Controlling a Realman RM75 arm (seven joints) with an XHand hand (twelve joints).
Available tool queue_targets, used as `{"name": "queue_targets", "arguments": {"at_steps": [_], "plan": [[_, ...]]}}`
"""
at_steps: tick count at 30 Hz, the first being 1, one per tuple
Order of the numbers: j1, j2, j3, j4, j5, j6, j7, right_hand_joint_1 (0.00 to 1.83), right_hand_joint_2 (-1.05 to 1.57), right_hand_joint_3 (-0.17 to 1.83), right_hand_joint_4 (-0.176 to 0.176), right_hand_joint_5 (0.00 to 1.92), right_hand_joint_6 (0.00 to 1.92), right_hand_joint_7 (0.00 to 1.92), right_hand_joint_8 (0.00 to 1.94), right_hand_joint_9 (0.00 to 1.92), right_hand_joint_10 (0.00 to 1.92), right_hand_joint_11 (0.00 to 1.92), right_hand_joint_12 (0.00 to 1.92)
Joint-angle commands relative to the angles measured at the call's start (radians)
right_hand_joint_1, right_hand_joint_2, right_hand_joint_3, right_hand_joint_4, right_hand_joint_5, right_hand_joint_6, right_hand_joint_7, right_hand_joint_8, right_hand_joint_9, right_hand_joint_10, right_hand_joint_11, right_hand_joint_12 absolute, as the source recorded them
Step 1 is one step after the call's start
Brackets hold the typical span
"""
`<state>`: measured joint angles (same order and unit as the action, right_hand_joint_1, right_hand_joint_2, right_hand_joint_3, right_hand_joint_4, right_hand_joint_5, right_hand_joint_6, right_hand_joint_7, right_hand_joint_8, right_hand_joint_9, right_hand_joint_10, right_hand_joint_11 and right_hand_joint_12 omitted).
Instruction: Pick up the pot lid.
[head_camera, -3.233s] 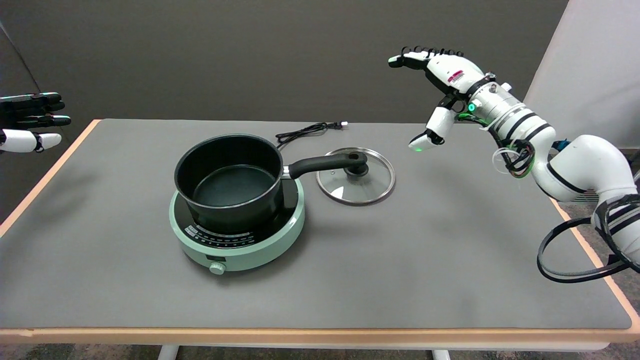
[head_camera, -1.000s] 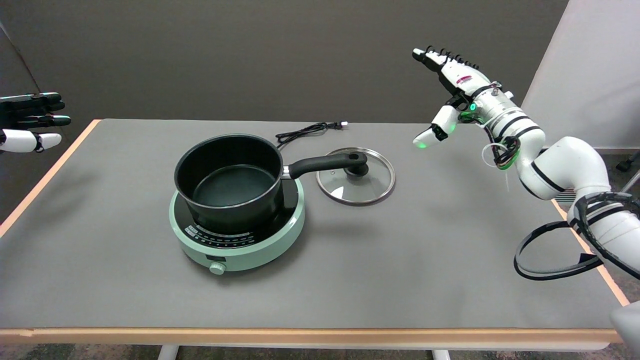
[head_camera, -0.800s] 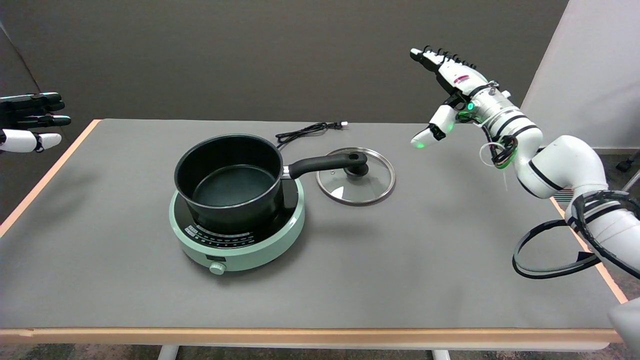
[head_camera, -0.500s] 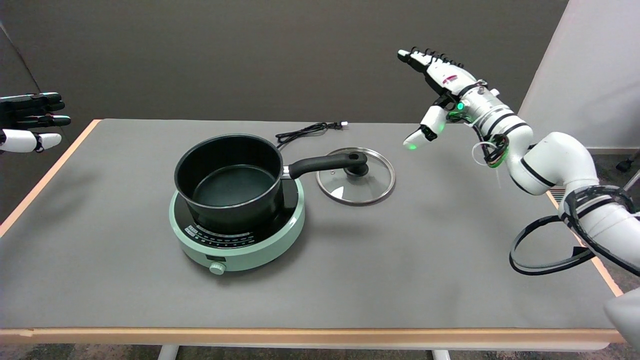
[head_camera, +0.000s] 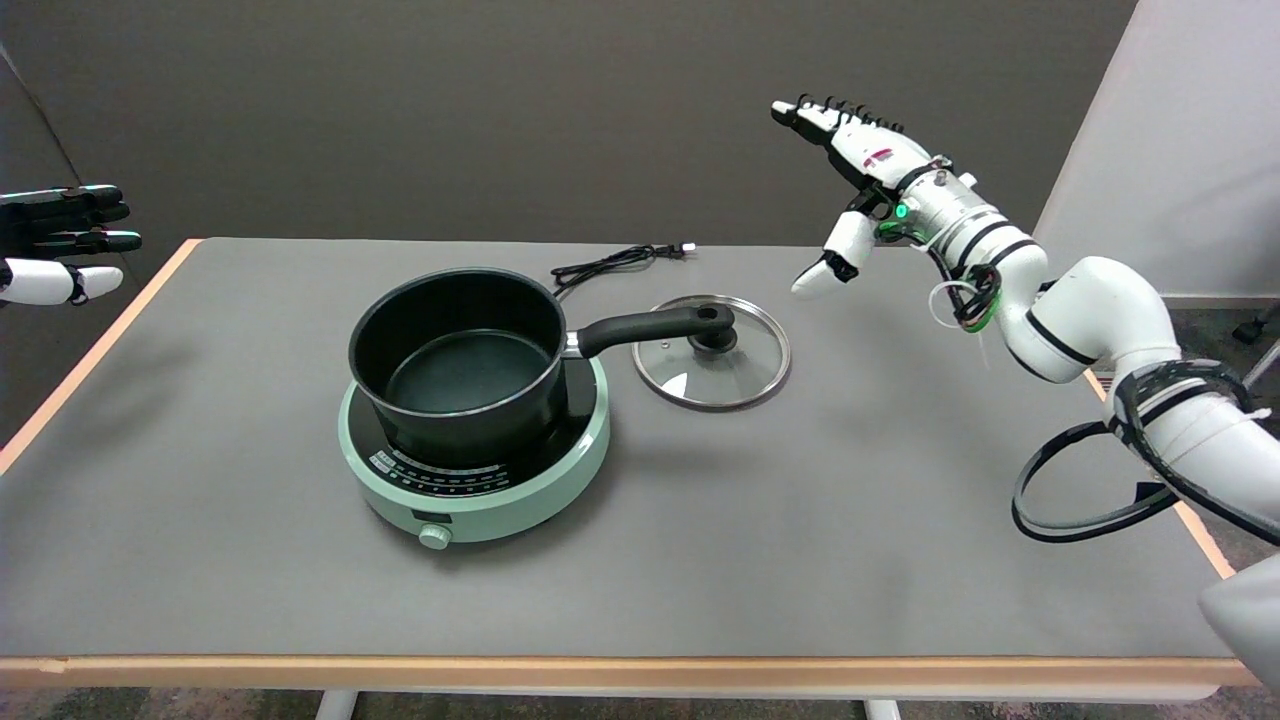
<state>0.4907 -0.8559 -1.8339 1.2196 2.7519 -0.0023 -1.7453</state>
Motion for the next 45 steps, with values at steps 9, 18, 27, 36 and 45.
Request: {"name": "queue_targets", "arguments": {"at_steps": [9,18,27,36,45], "plan": [[-0.006,0.006,0.014,0.027,0.000,-0.002,0.004,1.13,-0.51,0.90,0.176,0.05,0.05,0.05,0.05,0.05,0.05,0.05,0.05],[-0.007,0.006,0.017,0.027,0.000,-0.012,0.004,1.14,-0.51,0.88,0.176,0.05,0.05,0.05,0.05,0.05,0.05,0.05,0.05],[-0.013,0.017,0.018,0.048,0.000,-0.015,0.004,1.14,-0.51,0.88,0.176,0.06,0.06,0.06,0.06,0.06,0.06,0.06,0.06],[-0.020,0.019,0.020,0.048,0.000,-0.025,0.004,1.14,-0.51,0.89,0.176,0.06,0.06,0.06,0.06,0.06,0.06,0.06,0.06],[-0.019,0.026,0.020,0.047,0.000,-0.033,0.004,0.76,0.68,0.89,0.176,0.67,0.46,0.64,0.19,0.64,0.36,0.45,0.84]]}}
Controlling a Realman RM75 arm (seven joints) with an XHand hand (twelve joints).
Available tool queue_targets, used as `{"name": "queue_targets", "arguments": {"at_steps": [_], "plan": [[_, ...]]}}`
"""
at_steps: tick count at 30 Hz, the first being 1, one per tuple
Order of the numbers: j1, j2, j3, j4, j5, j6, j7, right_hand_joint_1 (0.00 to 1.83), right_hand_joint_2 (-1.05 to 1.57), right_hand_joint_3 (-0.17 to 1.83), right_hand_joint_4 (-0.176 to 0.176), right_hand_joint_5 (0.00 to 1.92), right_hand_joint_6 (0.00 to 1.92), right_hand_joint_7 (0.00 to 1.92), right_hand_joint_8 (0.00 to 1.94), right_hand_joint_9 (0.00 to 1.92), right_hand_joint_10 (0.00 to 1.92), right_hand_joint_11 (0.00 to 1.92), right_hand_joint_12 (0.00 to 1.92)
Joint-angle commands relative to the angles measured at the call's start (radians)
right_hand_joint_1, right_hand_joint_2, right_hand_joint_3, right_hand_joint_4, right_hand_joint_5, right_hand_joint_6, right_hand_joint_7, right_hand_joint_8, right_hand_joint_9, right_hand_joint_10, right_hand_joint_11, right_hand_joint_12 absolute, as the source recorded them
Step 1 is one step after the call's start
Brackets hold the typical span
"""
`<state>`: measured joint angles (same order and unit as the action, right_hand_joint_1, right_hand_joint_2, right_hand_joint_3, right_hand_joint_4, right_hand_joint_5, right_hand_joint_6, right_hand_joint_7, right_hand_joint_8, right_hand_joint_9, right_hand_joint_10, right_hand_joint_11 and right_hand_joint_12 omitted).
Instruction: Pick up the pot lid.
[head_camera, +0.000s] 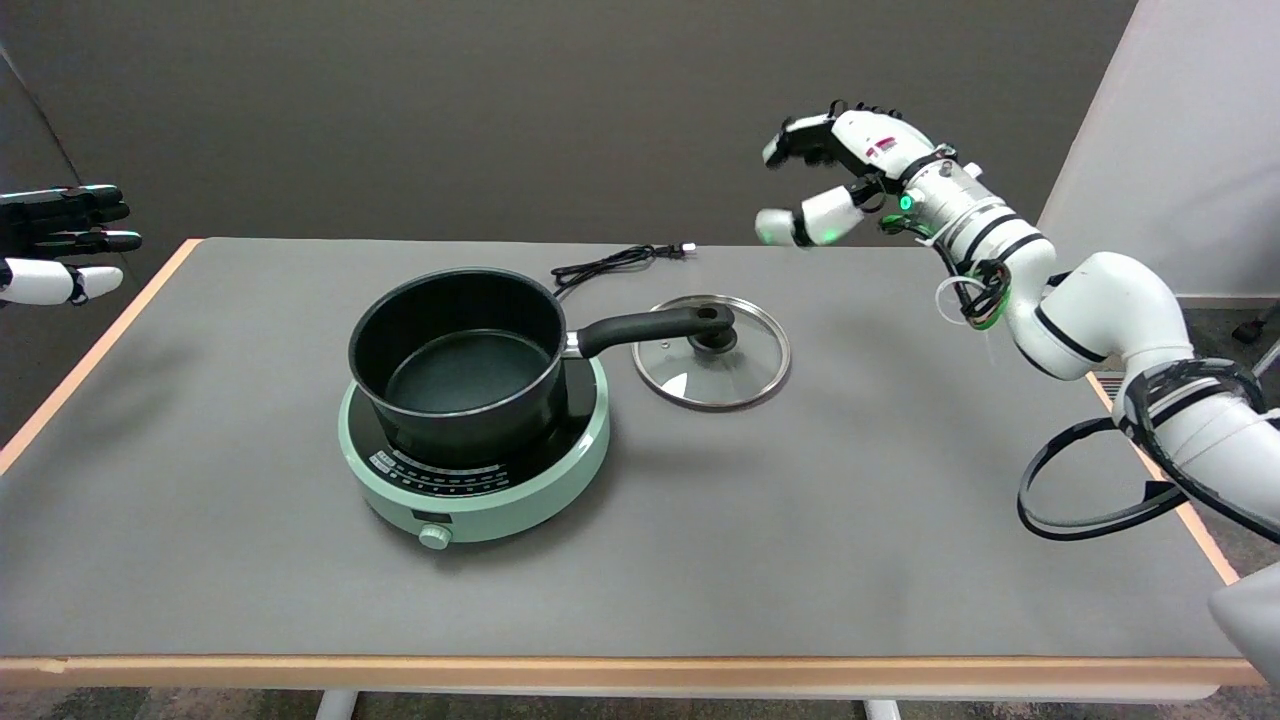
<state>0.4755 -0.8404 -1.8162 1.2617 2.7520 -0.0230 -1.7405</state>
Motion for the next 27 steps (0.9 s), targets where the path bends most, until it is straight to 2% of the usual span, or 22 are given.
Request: {"name": "queue_targets", "arguments": {"at_steps": [1,12,15,17,19,27], "plan": [[-0.004,0.010,0.002,0.005,0.000,-0.012,0.000,0.76,0.68,0.89,0.176,0.67,0.46,0.64,0.19,0.64,0.36,0.45,0.84],[0.003,0.012,-0.021,0.007,0.000,-0.017,0.000,0.76,0.68,0.89,0.176,0.67,0.46,0.64,0.19,0.64,0.36,0.45,0.84],[0.021,0.012,-0.062,-0.001,0.000,-0.021,-0.005,0.76,0.68,0.89,0.176,0.67,0.45,0.64,0.19,0.64,0.36,0.45,0.84],[0.050,0.008,-0.112,-0.027,-0.002,-0.030,-0.014,0.71,0.66,0.97,0.175,0.63,0.47,0.64,0.19,0.62,0.42,0.45,0.83],[0.075,0.000,-0.146,-0.054,-0.003,-0.031,-0.044,0.79,0.68,0.88,0.176,0.63,0.36,0.62,0.21,0.64,0.36,0.44,0.82],[0.133,-0.027,-0.235,-0.125,-0.011,-0.038,-0.080,0.83,0.64,0.94,0.173,0.57,0.31,0.56,0.18,0.61,0.34,0.40,0.71]]}}
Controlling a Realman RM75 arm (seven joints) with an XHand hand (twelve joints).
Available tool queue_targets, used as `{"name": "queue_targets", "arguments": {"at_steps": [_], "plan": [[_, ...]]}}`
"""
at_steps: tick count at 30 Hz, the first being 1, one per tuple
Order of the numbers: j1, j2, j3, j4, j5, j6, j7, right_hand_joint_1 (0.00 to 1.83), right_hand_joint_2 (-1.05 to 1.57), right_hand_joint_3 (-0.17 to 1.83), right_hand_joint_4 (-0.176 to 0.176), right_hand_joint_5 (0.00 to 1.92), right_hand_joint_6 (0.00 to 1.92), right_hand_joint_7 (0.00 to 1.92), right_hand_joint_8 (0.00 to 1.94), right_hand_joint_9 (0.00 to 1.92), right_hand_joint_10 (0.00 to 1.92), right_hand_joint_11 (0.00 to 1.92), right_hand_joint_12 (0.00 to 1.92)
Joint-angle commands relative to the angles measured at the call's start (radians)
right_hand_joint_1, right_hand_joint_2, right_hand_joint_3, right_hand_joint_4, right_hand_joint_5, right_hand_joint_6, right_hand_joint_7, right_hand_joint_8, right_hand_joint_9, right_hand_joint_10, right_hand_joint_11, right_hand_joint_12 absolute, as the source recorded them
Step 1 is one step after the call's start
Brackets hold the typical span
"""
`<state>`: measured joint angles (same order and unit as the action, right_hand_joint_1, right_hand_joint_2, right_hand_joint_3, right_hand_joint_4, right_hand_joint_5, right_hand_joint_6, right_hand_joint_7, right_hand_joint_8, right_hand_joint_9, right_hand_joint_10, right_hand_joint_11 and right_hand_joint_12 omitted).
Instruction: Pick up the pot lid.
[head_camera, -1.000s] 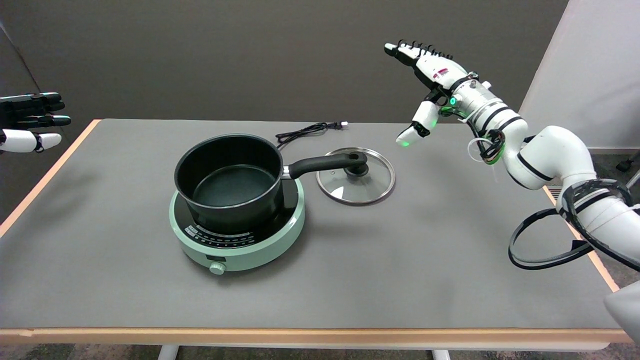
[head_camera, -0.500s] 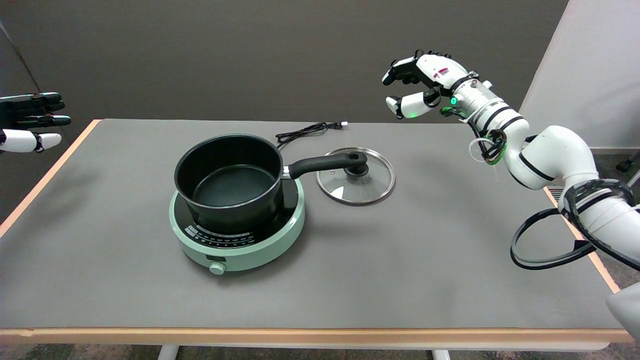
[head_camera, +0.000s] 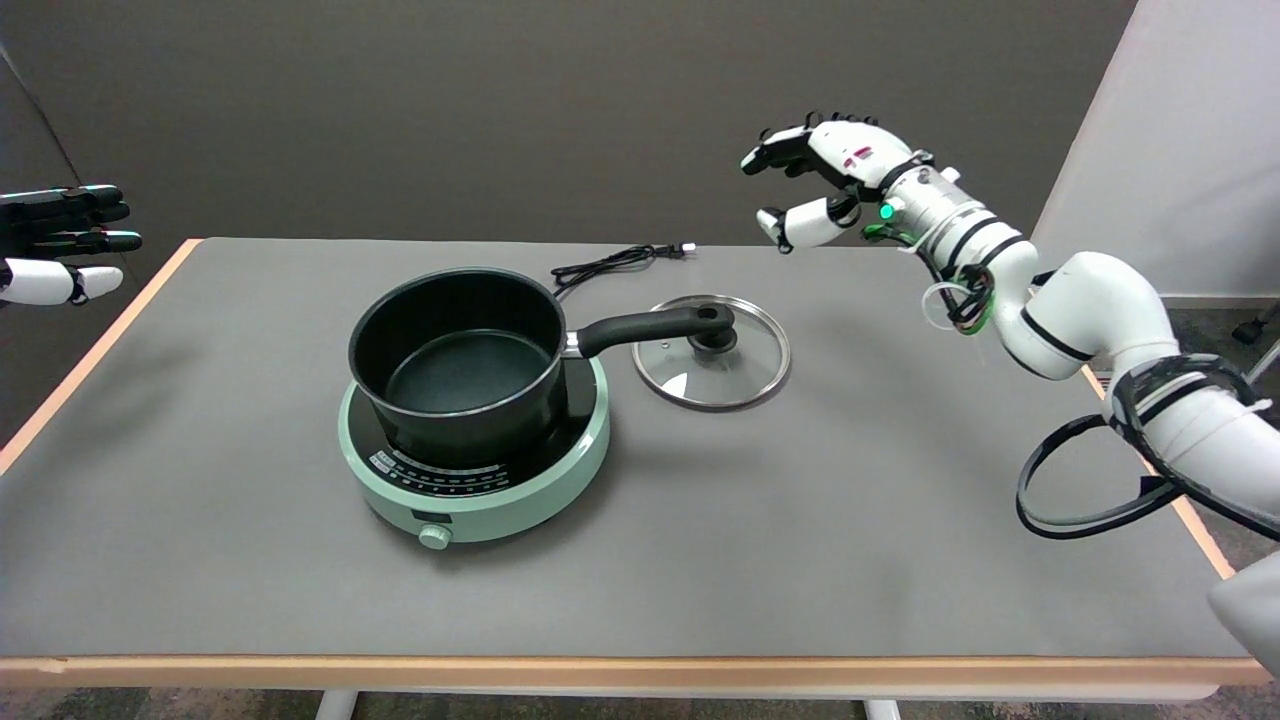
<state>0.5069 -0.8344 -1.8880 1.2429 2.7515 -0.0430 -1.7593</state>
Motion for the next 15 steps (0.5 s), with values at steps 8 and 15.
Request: {"name": "queue_targets", "arguments": {"at_steps": [8,15], "plan": [[0.064,-0.029,-0.151,-0.107,-0.018,-0.048,-0.064,0.97,0.64,0.98,0.162,0.54,0.37,0.53,0.17,0.60,0.31,0.38,0.66],[0.038,-0.024,-0.158,-0.092,-0.128,-0.056,-0.094,0.98,0.58,1.08,0.113,0.37,0.21,0.40,0.15,0.45,0.31,0.30,0.60]]}}
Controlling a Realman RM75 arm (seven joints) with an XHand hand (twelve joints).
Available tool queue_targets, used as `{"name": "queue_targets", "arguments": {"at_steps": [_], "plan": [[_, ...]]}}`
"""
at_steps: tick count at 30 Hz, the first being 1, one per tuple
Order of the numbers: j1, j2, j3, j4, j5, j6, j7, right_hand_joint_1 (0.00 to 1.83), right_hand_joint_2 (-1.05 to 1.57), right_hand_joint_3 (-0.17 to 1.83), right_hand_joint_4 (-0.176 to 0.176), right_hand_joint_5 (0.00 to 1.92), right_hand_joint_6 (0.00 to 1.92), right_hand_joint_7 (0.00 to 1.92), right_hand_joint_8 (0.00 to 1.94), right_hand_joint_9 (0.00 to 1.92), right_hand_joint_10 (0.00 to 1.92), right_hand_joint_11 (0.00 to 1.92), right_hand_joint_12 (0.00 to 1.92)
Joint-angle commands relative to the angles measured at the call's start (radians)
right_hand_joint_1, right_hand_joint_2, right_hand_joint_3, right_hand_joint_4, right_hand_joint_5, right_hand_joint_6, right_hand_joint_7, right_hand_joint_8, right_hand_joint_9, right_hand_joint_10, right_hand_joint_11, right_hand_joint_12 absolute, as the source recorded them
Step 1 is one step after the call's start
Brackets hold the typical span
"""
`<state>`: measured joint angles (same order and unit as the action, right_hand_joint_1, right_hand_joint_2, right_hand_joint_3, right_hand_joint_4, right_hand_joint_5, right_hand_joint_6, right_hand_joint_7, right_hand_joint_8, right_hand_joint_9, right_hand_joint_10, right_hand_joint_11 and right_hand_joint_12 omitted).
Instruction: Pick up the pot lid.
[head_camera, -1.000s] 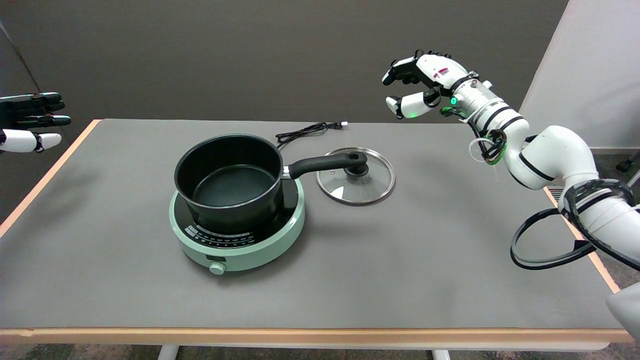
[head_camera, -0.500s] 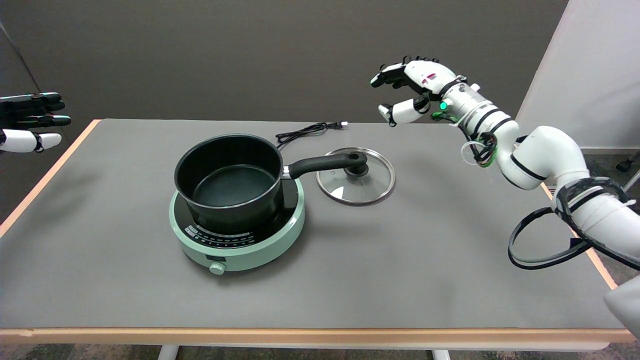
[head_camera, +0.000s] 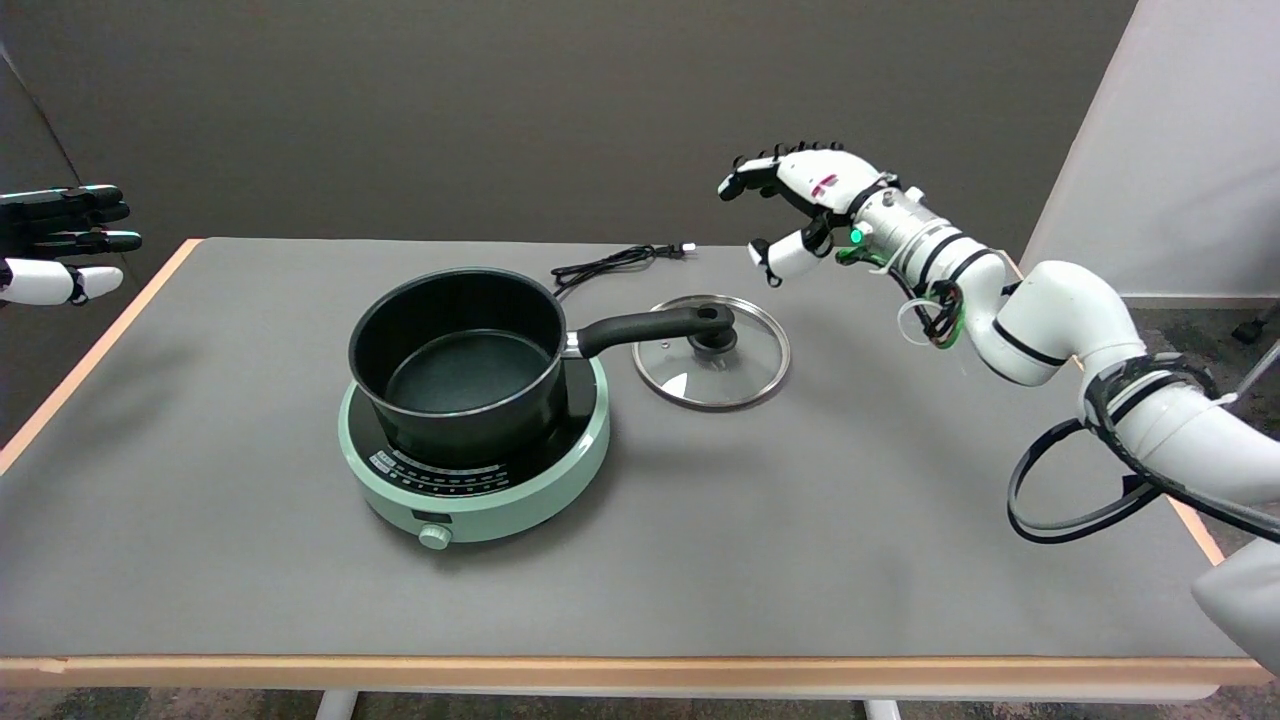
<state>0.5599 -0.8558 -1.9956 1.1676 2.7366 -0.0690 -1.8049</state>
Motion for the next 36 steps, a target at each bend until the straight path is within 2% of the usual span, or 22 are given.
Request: {"name": "queue_targets", "arguments": {"at_steps": [1,6,21,36], "plan": [[-0.017,-0.002,-0.050,-0.013,-0.113,-0.030,-0.049,0.99,0.57,1.08,0.112,0.36,0.19,0.39,0.15,0.43,0.31,0.29,0.59],[-0.020,0.003,-0.052,0.016,-0.113,-0.034,-0.049,0.96,0.54,1.08,0.105,0.33,0.17,0.31,0.14,0.38,0.30,0.27,0.56],[-0.101,0.014,-0.057,0.138,-0.105,-0.040,-0.049,0.92,0.47,1.04,0.103,0.37,0.19,0.31,0.15,0.40,0.25,0.27,0.50],[-0.120,-0.013,-0.066,0.124,-0.100,-0.042,-0.049,0.91,0.47,1.03,0.100,0.38,0.19,0.32,0.15,0.40,0.25,0.27,0.50]]}}
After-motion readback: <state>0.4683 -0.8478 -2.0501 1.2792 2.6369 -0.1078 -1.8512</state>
